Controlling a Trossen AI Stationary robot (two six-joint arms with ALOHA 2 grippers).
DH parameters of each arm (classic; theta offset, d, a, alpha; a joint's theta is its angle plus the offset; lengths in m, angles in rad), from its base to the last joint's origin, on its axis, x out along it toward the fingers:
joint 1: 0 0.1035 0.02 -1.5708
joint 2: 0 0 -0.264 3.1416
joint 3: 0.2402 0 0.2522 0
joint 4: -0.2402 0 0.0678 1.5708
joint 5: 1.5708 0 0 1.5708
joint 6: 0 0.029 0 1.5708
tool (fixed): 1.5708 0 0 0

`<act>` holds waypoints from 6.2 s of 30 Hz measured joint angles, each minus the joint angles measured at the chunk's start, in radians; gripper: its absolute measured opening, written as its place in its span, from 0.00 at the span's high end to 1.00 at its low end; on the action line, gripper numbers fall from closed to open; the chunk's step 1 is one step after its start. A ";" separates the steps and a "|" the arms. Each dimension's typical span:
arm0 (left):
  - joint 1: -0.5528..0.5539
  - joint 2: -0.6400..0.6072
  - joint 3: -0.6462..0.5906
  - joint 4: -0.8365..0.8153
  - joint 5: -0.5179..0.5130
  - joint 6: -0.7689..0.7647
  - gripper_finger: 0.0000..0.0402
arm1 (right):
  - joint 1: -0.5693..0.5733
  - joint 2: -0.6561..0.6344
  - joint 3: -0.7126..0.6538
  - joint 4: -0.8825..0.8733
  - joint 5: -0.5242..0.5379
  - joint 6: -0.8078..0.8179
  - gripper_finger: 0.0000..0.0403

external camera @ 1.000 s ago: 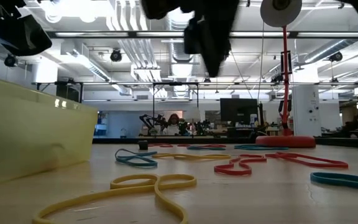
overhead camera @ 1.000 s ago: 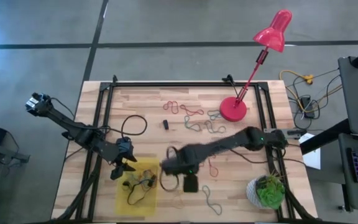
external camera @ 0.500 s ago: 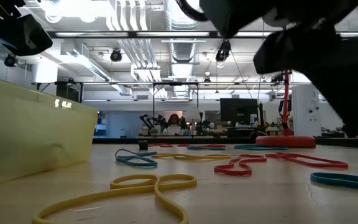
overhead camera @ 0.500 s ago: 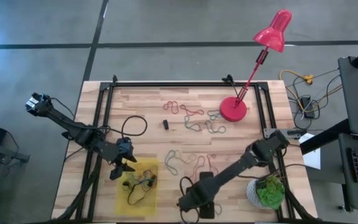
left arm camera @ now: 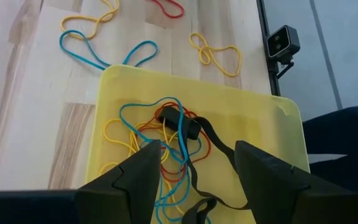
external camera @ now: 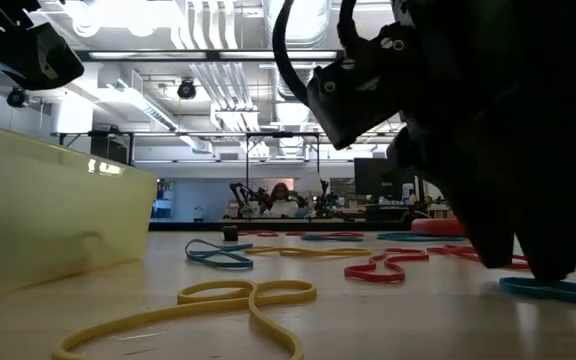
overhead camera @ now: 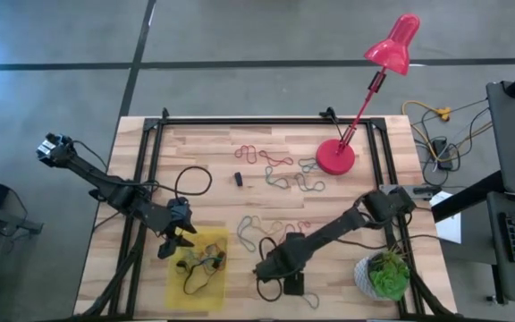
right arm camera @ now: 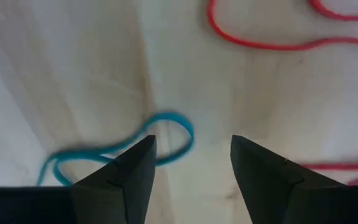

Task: Pick and place rubber bands into bin
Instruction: Put the blue rubber band into the bin, then put the black rubber band into the bin

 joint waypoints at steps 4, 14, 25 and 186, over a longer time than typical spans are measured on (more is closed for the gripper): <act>0.000 0.000 0.000 0.000 0.000 0.000 0.53 | 0.000 -0.017 -0.059 0.061 -0.009 -0.001 0.52; 0.001 0.000 0.000 -0.009 0.000 0.000 0.53 | 0.010 -0.023 -0.121 0.113 0.032 0.026 0.75; 0.001 0.000 -0.001 -0.014 0.001 0.001 0.53 | 0.004 -0.024 -0.130 0.195 -0.014 0.050 0.98; 0.203 0.322 -0.035 0.046 0.462 0.308 0.98 | -0.087 -0.509 -0.287 -0.060 0.200 0.517 0.50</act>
